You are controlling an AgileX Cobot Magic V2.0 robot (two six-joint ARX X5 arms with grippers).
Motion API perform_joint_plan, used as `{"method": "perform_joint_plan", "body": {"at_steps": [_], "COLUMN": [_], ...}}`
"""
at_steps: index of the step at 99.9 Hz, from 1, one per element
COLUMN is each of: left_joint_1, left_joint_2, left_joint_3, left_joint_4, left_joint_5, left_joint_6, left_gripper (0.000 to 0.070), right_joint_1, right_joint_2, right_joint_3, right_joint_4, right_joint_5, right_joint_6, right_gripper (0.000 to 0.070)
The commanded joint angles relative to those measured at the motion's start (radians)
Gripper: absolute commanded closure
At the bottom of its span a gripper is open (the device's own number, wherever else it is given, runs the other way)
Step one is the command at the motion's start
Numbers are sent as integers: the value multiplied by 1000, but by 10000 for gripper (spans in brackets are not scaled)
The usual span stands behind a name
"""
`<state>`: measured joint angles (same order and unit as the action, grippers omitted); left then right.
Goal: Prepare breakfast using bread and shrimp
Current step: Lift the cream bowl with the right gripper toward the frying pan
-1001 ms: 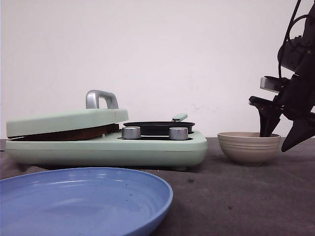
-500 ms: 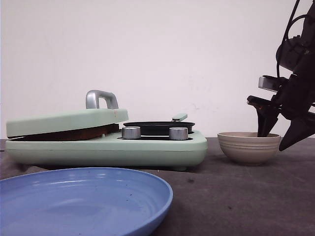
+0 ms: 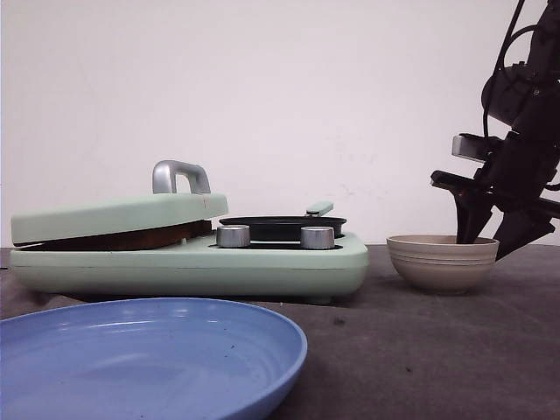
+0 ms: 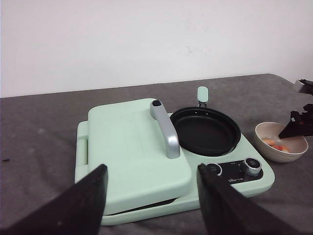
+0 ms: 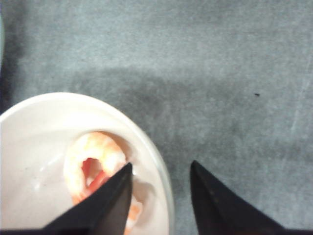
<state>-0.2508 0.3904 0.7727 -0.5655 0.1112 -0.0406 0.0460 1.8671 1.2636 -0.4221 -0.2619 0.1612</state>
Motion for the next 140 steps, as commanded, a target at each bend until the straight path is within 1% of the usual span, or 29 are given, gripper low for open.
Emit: {"method": "perform_joint_plan", "body": {"at_steps": [1,16,18,20,25,27,55,67,86,123,140], "left_joint_1": [-2,-2,-2,-2,-2,-2,-2,-2,-2,-2,-2], "left_joint_2": [1,1,1,1,1,1,1,1,1,1,1], "left_joint_3": [5,5,5,5,5,5,5,5,5,5,5], "left_joint_4": [8,8,8,8,8,9,11,11,11,11,11], "left_joint_5": [0,-1,-1,-1,-1,-2,-4,-4,-3,-4,-4], "left_joint_6": [-1,-1,-1,-1,-1,-1,-1,-1,-2,-1,-1], "left_gripper": [417,417,417,416,417,417,417,417,417,417,417], "right_joint_1": [3,5,4,4,5,5,5,5,5,8,35], "right_joint_2": [31,55,55,57,61,61,61,59,45,-93,-168], "right_joint_3": [20,19,19,19,19,19,19,19,19,19,19], "right_joint_4": [-3,-20,-23,-25,-24,-24,-9,-5,-5,36,105], "right_joint_5": [1,0,0,0,0,0,-2,-36,-53,-56,-60], "right_joint_6": [9,11,11,11,11,10,11,14,20,21,19], "right_gripper": [504,510,527,559,670,700,700,700,700,700,700]}}
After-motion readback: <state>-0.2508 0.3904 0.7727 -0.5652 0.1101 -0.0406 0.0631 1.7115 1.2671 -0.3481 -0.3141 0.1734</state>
